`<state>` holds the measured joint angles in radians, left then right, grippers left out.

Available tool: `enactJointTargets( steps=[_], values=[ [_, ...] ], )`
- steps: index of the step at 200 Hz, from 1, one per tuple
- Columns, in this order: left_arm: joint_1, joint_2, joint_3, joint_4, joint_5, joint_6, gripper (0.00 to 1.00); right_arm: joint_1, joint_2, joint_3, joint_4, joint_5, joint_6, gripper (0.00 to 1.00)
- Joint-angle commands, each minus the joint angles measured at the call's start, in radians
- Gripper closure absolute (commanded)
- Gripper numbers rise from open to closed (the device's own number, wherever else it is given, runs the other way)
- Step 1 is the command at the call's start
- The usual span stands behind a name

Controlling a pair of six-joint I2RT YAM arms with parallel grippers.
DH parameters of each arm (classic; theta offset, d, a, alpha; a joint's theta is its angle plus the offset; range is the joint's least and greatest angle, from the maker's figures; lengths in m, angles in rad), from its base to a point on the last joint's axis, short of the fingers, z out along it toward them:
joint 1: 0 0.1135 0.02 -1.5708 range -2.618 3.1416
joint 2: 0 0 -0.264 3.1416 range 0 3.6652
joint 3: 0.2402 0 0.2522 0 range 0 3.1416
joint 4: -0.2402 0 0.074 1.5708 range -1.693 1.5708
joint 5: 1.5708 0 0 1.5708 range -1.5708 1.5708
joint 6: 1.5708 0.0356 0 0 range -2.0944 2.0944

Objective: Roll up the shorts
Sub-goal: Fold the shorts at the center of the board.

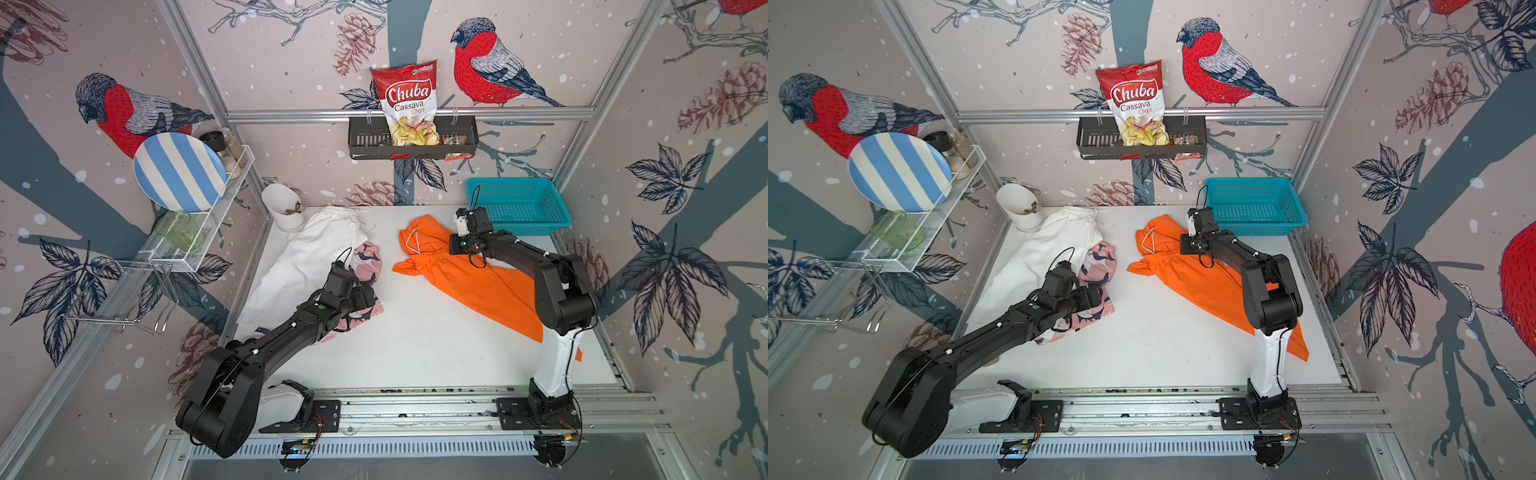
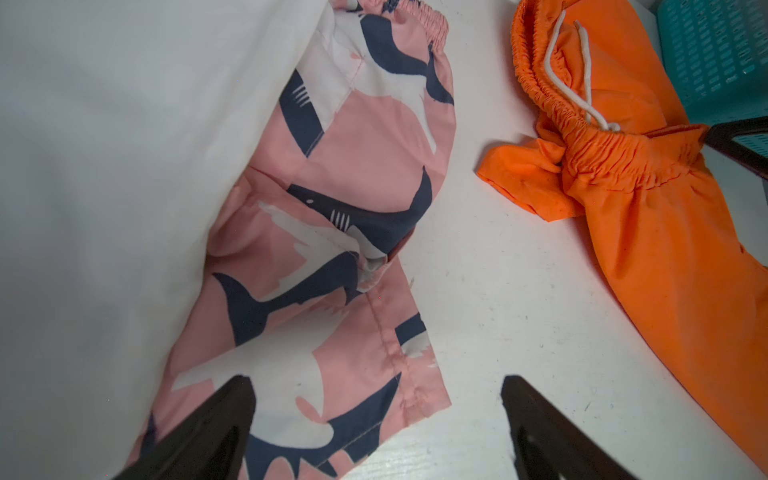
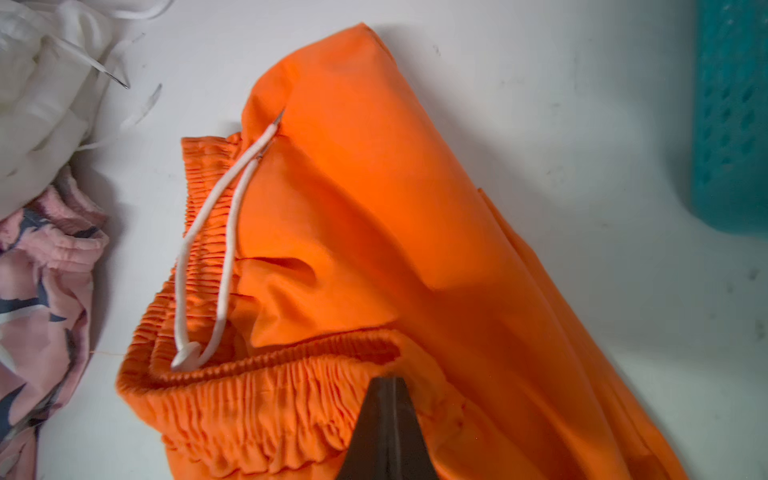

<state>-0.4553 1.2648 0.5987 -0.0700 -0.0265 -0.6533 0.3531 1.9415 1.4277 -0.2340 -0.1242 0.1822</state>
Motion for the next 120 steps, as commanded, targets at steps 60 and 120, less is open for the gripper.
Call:
enactJointTargets(
  steps=[60,120],
  values=[
    [-0.020,0.008,0.078,0.000,-0.029,-0.014,0.05,0.005,-0.203,0.128,-0.062,0.071,-0.009,0.94],
    [-0.023,0.000,0.046,-0.008,0.000,-0.033,0.04,-0.040,0.061,0.211,-0.187,-0.046,-0.096,0.59]
  ],
)
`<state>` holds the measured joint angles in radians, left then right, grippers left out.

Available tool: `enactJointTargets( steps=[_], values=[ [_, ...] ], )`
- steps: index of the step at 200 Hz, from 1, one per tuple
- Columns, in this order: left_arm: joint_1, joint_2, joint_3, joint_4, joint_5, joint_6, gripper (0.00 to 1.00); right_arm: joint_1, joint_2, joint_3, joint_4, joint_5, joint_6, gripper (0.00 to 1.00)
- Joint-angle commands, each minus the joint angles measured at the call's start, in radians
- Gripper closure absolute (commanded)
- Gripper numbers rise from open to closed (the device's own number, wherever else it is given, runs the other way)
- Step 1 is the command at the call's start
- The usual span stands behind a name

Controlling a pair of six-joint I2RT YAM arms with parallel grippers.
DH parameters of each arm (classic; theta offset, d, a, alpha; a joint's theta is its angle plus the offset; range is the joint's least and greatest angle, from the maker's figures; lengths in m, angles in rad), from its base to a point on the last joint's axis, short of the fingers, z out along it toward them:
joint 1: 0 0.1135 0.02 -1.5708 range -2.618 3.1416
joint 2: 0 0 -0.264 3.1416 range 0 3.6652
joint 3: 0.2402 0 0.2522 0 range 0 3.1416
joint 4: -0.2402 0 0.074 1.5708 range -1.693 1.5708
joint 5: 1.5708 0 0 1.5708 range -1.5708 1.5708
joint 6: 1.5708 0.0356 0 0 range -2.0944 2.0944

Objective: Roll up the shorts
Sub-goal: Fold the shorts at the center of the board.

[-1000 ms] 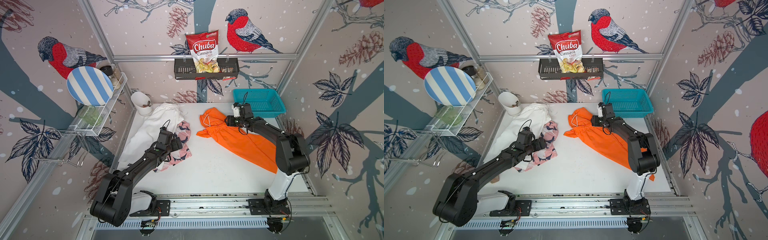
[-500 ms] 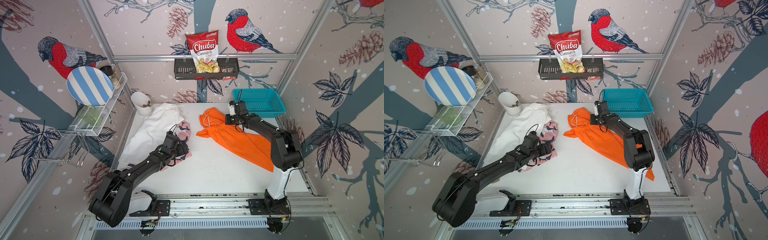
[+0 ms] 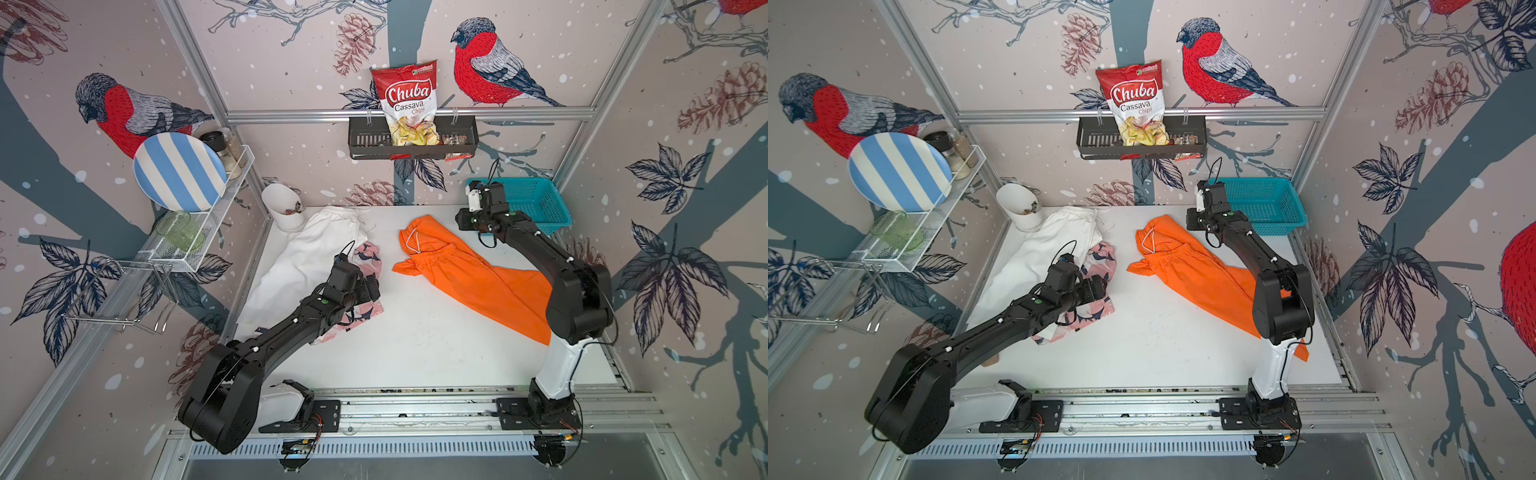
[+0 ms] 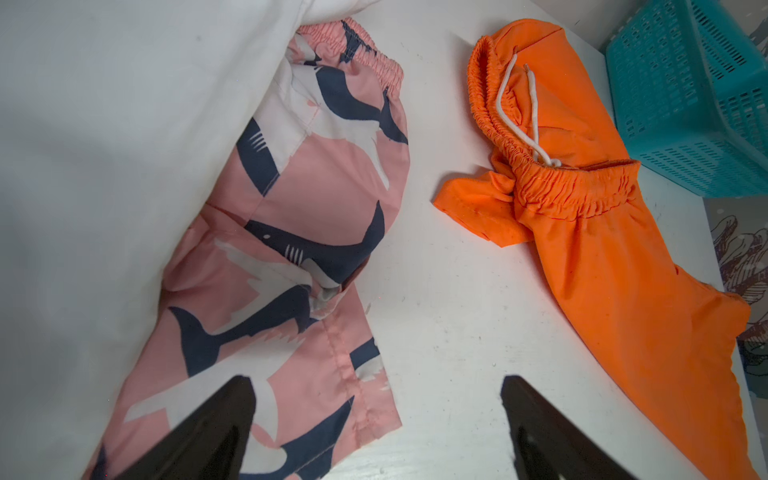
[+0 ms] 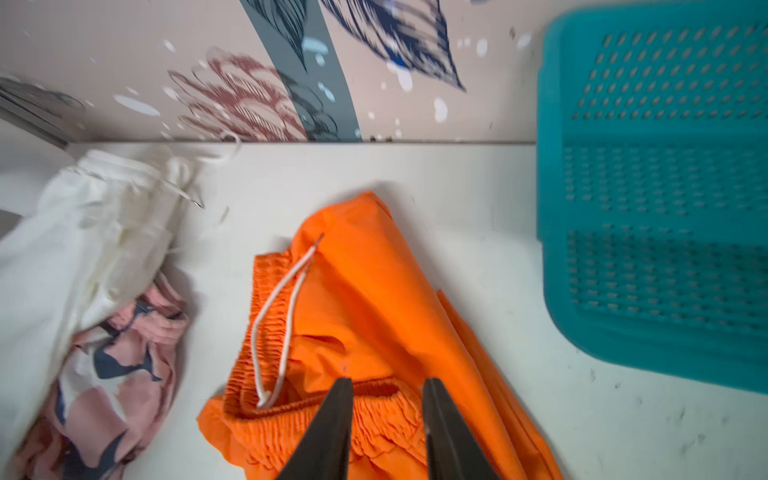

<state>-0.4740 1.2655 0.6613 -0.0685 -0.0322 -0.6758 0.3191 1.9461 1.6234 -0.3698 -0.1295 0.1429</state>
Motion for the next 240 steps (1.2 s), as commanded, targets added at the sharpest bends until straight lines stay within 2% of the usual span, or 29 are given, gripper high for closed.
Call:
enactJointTargets(
  steps=[1,41,88,109,127,146,157,176,199,218,240],
  values=[
    [-0.005,0.000,-0.017,-0.011,0.005,-0.011,0.04,-0.006,0.060,0.016,-0.052,-0.041,-0.057,0.59],
    [-0.004,0.051,-0.038,0.012,0.051,-0.024,0.04,-0.041,0.155,0.013,-0.042,-0.120,-0.064,0.46],
    [-0.005,0.102,-0.047,0.046,0.068,-0.033,0.04,-0.033,0.192,0.015,-0.046,-0.225,-0.089,0.45],
    [-0.005,0.116,-0.043,0.055,0.075,-0.035,0.04,-0.027,0.218,0.036,-0.068,-0.226,-0.096,0.43],
    [-0.006,0.123,-0.041,0.058,0.077,-0.033,0.05,-0.022,0.229,0.041,-0.080,-0.221,-0.099,0.55],
    [-0.006,0.130,-0.040,0.060,0.078,-0.031,0.05,-0.016,0.220,0.041,-0.082,-0.191,-0.094,0.80],
    [-0.005,0.133,-0.041,0.061,0.077,-0.030,0.05,-0.013,0.202,0.040,-0.078,-0.167,-0.087,0.88],
    [-0.006,0.135,-0.036,0.060,0.074,-0.030,0.05,-0.013,0.154,0.055,-0.073,-0.096,-0.061,0.93],
    [-0.006,0.132,-0.017,0.044,0.059,-0.027,0.05,-0.012,0.084,0.115,-0.100,0.025,-0.016,0.93],
    [-0.006,0.112,0.001,0.019,0.032,-0.019,0.05,0.004,0.030,0.157,-0.134,0.073,0.005,0.93],
    [-0.006,0.074,0.015,-0.016,-0.006,-0.008,0.05,0.062,-0.019,0.158,-0.171,0.138,-0.007,0.88]
  ],
)
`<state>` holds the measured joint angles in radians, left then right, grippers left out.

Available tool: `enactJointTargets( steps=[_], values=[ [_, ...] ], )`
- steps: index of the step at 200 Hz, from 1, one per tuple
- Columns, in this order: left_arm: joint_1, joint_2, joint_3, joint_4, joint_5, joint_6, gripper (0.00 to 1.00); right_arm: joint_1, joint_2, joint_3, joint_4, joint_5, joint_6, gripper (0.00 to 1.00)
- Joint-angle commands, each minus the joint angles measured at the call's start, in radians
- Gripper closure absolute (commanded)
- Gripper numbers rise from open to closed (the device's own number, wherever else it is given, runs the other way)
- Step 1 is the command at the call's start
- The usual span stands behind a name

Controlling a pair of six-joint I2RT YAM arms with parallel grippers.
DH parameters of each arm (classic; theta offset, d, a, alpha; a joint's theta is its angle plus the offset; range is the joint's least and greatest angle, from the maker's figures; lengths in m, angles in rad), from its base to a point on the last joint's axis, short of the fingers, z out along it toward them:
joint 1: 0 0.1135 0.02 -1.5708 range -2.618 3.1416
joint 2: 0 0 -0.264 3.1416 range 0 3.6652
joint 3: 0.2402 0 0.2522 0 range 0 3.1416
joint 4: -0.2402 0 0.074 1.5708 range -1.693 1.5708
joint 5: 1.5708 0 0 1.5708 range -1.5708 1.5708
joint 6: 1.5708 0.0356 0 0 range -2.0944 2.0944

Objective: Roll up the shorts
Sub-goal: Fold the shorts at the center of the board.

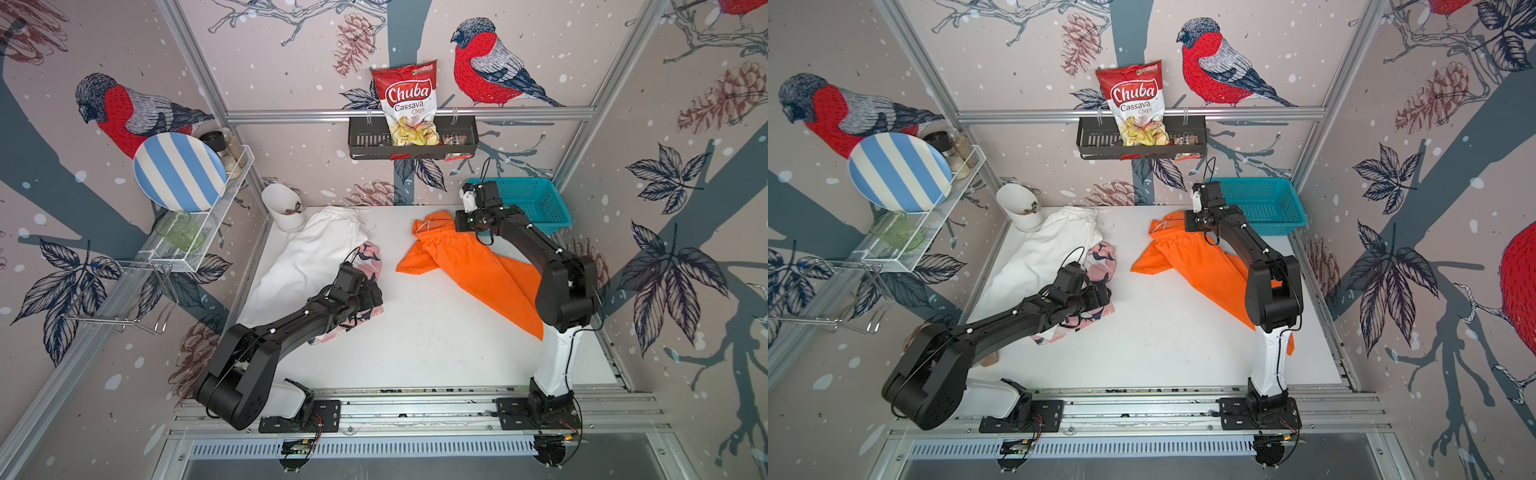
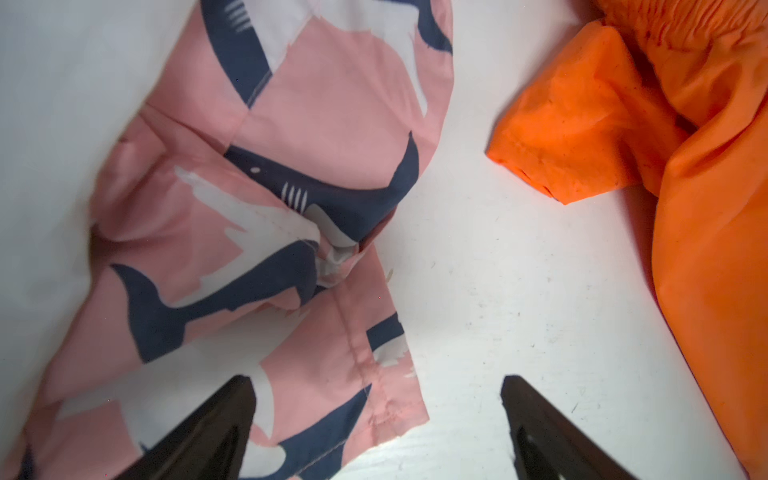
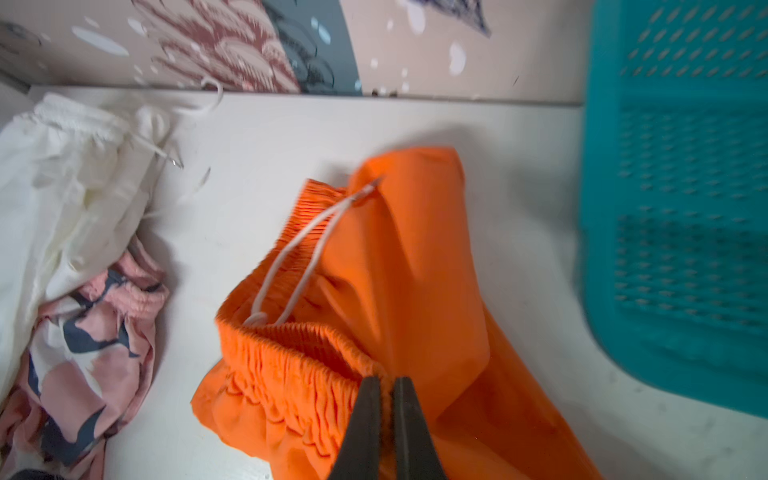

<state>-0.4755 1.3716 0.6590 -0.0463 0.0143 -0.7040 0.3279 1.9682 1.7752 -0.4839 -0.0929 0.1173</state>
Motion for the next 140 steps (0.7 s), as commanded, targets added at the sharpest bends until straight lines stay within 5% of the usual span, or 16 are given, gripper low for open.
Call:
enactJointTargets(
  steps=[1,53,64,76,86,140],
  values=[
    [-0.005,-0.034,0.017,-0.039,-0.053,0.021,0.05,0.056,-0.042,0.005,-0.059,0.104,0.017,0.88],
    [-0.004,-0.083,0.008,-0.085,-0.086,0.020,0.05,0.314,-0.034,-0.109,-0.047,0.136,0.124,0.89],
    [-0.003,-0.086,-0.001,-0.092,-0.094,0.010,0.04,0.382,-0.012,-0.129,-0.019,0.024,0.147,0.81],
    [-0.004,-0.092,-0.008,-0.103,-0.099,-0.003,0.04,0.431,-0.001,-0.151,0.025,-0.175,0.170,0.56],
    [-0.004,-0.098,-0.015,-0.111,-0.099,-0.012,0.04,0.459,-0.016,-0.165,0.049,-0.215,0.195,0.43],
    [-0.006,-0.119,-0.002,-0.190,-0.116,-0.063,0.05,0.402,-0.219,-0.350,0.130,-0.144,0.254,0.39]
  ],
)
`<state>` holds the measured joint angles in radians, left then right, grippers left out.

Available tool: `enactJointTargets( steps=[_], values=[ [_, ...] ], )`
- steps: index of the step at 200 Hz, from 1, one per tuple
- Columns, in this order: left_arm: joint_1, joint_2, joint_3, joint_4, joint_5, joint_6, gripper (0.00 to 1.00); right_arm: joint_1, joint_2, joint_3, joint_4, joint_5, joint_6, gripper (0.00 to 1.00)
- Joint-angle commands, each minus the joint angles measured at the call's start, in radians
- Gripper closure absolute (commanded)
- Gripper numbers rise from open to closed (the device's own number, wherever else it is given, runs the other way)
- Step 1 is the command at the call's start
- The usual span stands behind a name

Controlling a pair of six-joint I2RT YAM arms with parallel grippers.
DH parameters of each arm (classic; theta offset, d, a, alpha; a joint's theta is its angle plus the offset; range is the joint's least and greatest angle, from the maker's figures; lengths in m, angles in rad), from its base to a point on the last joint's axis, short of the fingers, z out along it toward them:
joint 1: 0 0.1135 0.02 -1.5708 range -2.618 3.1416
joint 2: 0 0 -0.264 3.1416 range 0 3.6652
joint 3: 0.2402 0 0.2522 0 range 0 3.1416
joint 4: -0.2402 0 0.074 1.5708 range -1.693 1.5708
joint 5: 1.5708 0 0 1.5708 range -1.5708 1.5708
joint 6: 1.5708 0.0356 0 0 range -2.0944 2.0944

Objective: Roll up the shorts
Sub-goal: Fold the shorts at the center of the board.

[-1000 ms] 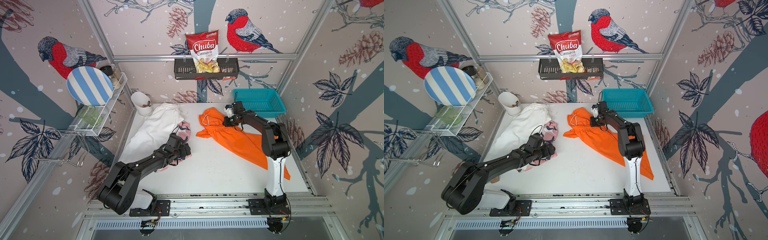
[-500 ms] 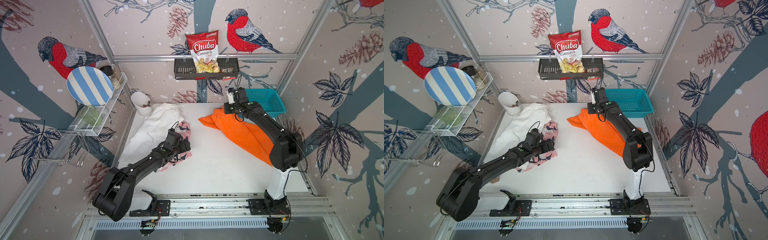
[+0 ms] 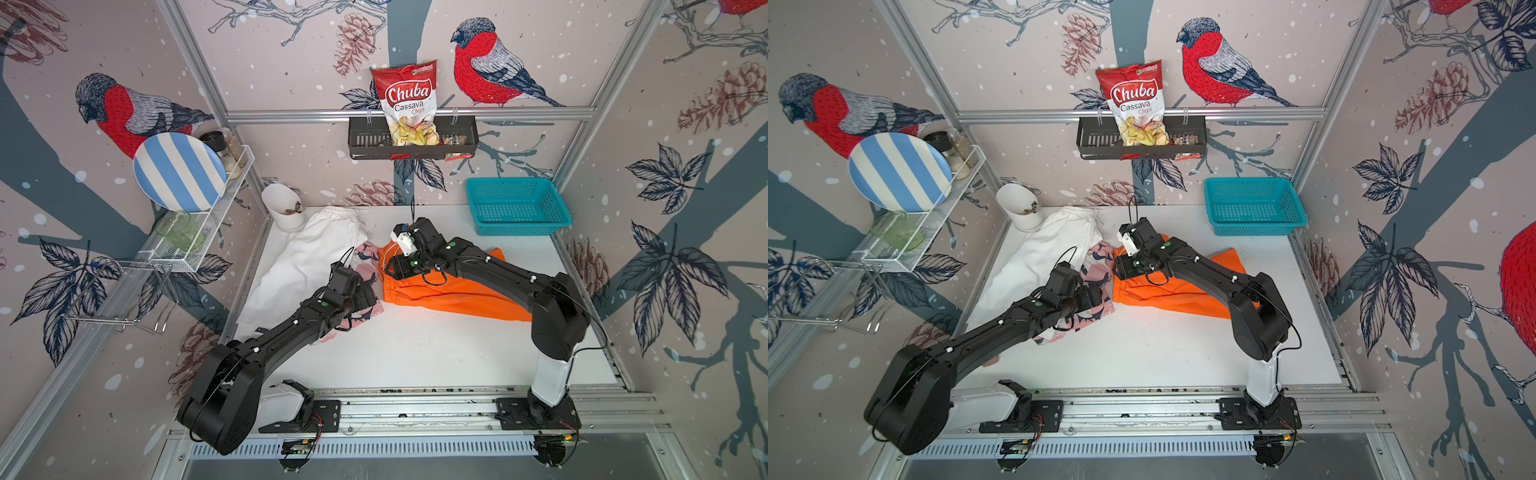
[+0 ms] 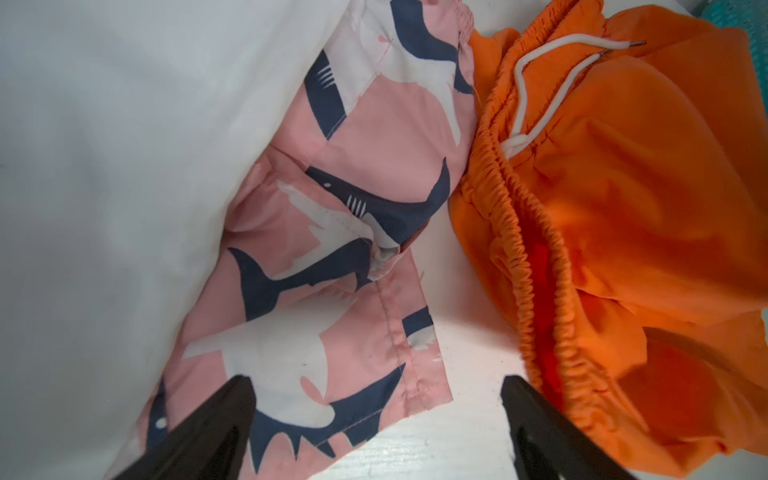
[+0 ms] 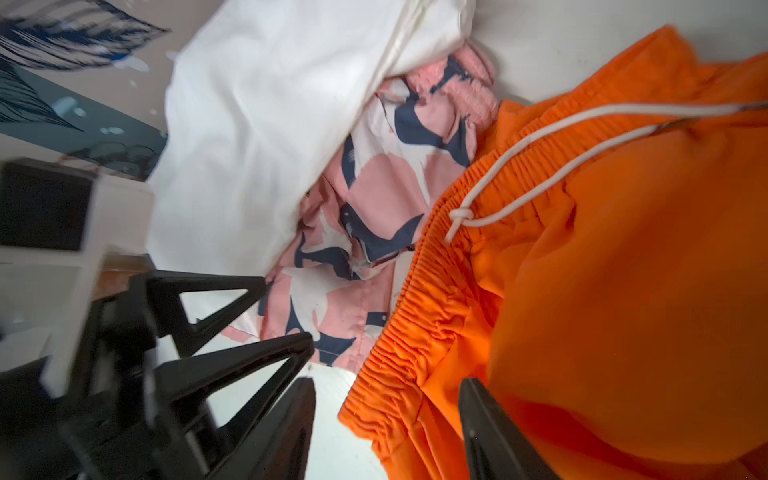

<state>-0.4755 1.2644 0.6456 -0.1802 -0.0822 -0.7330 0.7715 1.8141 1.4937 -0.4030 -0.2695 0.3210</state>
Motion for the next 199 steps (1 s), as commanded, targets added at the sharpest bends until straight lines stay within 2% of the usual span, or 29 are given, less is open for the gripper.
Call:
enactJointTargets(
  steps=[1,59,92,129,154,199],
  values=[
    [-0.006,-0.013,0.011,-0.058,-0.019,-0.035,0.05,-0.045,-0.068,-0.071,0.048,0.037,0.052,0.39],
    [-0.070,-0.051,-0.009,-0.050,0.061,-0.147,0.11,-0.207,-0.280,-0.396,0.119,0.094,0.103,0.38],
    [-0.079,0.030,-0.049,0.146,0.226,-0.135,0.18,-0.262,-0.362,-0.520,0.135,0.094,0.115,0.38],
    [-0.086,0.137,-0.030,0.257,0.298,-0.099,0.21,-0.268,-0.408,-0.568,0.115,0.097,0.103,0.38],
    [-0.087,0.207,-0.027,0.325,0.355,-0.090,0.13,-0.268,-0.424,-0.579,0.107,0.114,0.098,0.38],
    [-0.087,0.308,-0.041,0.479,0.446,-0.098,0.13,-0.269,-0.444,-0.576,0.092,0.130,0.095,0.37]
  ],
)
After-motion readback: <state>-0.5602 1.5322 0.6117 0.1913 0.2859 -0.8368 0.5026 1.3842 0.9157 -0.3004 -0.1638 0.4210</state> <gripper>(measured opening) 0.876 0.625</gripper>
